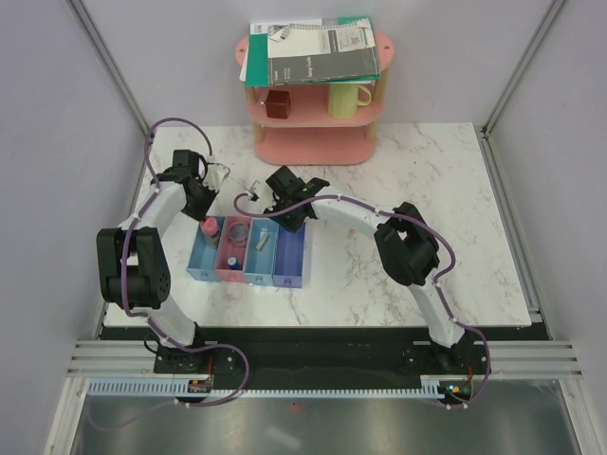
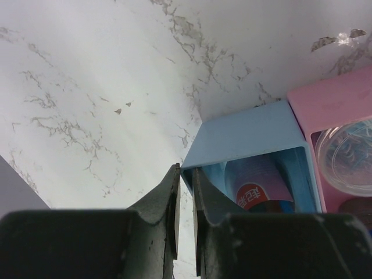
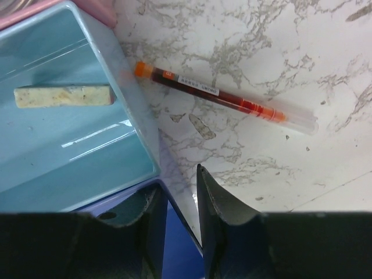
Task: Sort the stationery into containers
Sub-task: Move the storage box to the corner of the board.
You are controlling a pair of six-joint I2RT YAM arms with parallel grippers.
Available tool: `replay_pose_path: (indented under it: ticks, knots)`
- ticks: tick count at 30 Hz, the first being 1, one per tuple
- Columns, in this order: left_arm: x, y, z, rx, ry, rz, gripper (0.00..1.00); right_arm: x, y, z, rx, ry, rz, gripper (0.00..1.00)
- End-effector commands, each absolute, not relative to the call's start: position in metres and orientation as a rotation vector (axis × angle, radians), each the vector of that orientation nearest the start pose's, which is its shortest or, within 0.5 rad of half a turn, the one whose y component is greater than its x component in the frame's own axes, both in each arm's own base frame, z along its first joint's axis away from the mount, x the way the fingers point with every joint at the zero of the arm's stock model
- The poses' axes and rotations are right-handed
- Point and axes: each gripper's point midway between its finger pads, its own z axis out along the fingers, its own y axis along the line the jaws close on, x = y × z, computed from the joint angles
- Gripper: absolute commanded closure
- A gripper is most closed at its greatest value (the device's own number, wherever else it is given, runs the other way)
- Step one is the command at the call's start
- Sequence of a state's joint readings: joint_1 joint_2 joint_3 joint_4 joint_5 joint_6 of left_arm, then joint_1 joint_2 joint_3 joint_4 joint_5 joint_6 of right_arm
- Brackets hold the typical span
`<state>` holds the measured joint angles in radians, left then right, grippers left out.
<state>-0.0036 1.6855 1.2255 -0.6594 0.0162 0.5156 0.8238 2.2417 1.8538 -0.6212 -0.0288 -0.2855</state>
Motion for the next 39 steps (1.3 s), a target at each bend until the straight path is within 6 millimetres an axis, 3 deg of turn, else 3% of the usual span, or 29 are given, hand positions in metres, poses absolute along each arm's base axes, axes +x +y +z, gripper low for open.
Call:
replay_pose_path:
  ticks: [1,4,5,14,20,25,33,35,39]
  knots:
    - [0.395,0.008,0.105,0.708,2.49,0.102,0.84,0.358,0.436,0.048,-1.418,2.105,0.347,0.68]
    - [0.397,0.009,0.108,0.704,2.487,0.116,0.84,0.358,0.447,0.046,-1.434,2.089,0.357,0.68]
    - [0.398,0.021,0.108,0.664,2.495,0.126,0.84,0.36,0.451,0.05,-1.43,2.077,0.363,0.68]
    - [0.4,0.032,0.106,0.635,2.51,0.164,0.86,0.351,0.483,0.043,-1.486,2.022,0.409,0.67]
    - [0.404,0.037,0.107,0.606,2.511,0.181,0.87,0.355,0.501,0.041,-1.503,1.974,0.415,0.68]
    - [0.41,0.038,0.106,0.58,2.508,0.187,0.87,0.366,0.507,0.036,-1.521,1.925,0.365,0.67]
    - [0.425,0.038,0.101,0.558,2.498,0.184,0.88,0.385,0.501,0.022,-1.515,1.911,0.281,0.67]
    - [0.427,0.037,0.101,0.552,2.497,0.174,0.88,0.39,0.499,0.023,-1.515,1.901,0.262,0.63]
    - [0.426,0.035,0.102,0.551,2.495,0.164,0.88,0.391,0.497,0.039,-1.521,1.865,0.269,0.4]
